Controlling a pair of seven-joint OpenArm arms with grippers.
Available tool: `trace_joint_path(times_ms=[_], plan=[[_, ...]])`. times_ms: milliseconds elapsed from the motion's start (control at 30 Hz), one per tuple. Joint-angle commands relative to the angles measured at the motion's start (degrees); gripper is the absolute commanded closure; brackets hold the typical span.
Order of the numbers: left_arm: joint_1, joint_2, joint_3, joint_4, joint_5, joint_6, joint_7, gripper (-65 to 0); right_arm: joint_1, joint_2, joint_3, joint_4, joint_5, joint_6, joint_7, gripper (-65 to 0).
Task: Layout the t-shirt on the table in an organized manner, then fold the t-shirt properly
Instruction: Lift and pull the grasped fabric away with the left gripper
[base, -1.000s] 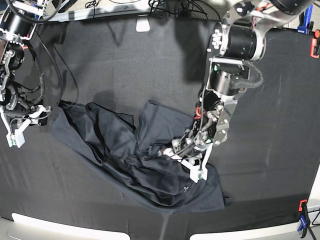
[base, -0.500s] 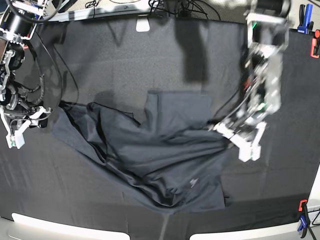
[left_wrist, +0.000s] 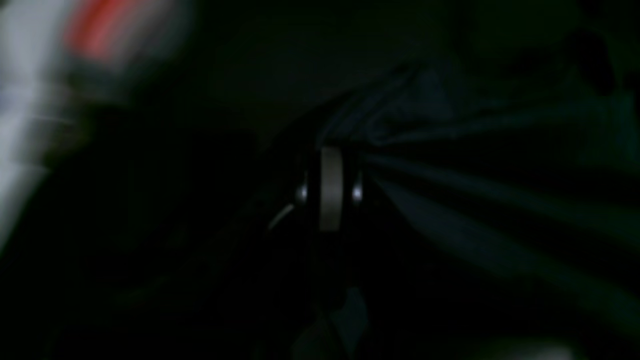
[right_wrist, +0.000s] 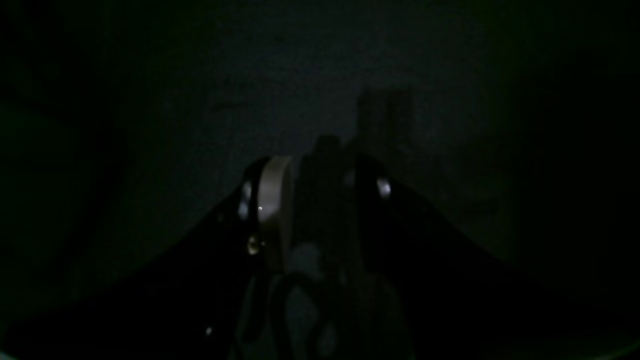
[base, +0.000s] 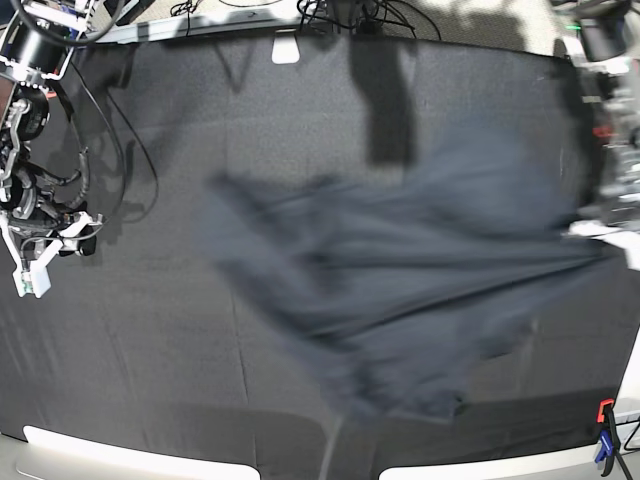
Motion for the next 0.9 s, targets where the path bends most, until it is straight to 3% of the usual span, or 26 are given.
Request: trace_joint_path(times_ms=[0,267,400,500,633,867], plan=[[-1.1,-2.6,-1.6,1.3,-1.3,0.5,-1.8,0.0,0.9,1.1,0.3,1.1,0.4,0.9,1.1,-21.0],[-1.1,-12.9,-6.8,1.8,-9.1,0.4,0.1,0.0,0.9,1.1,0.3,1.1,0.5,0.9,1.1,-21.0],[-1.1,-14.6,-6.8,10.3,-11.7,0.4,3.6,0.0,0.9,1.1,0.2,1.1,0.9,0.9,1.1,-21.0],[-1.1,-12.9,-6.7,22.3,-14.8,0.4,7.8,0.0,0.9,1.1,0.1,1.1,0.9,0.9,1.1,-21.0],[-0.5,-7.6,-3.5,37.1,-17.3,-0.9,12.2,0.0,0.9,0.9,-0.2,1.1,0.9,0.9,1.1,-21.0],[1.6,5.6,18.8,41.3,-17.6,-2.8,8.9,0.0,0.9,0.7,-0.2,1.1,3.6,1.9,-0.7,-21.0]])
